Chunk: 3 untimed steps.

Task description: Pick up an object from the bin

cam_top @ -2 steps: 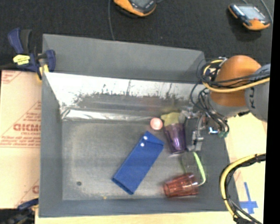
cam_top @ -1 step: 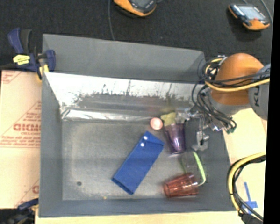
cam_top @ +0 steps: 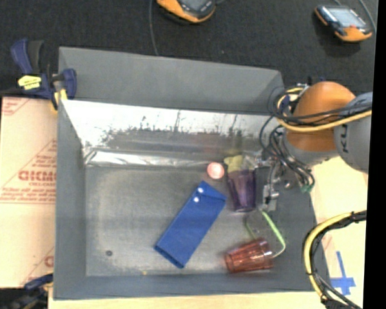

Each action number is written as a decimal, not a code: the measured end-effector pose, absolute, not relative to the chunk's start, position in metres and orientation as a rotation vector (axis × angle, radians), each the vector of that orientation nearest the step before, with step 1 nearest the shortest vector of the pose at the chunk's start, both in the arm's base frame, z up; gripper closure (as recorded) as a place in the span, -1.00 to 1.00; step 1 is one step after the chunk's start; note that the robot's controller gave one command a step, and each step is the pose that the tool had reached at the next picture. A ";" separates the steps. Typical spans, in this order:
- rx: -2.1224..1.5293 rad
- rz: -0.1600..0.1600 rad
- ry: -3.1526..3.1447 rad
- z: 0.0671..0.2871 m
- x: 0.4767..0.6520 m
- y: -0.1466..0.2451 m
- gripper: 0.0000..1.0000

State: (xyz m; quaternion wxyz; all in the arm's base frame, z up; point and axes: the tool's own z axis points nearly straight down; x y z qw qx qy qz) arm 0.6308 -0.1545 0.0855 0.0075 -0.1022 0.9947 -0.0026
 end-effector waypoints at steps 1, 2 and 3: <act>-1.335 -0.035 2.812 0.082 0.647 -0.141 1.00; -1.694 -0.039 2.614 0.081 0.650 -0.138 1.00; -1.742 -0.027 2.598 0.109 0.645 -0.140 1.00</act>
Offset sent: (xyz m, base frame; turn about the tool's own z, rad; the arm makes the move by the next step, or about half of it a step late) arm 0.0000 0.0000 0.0000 0.0000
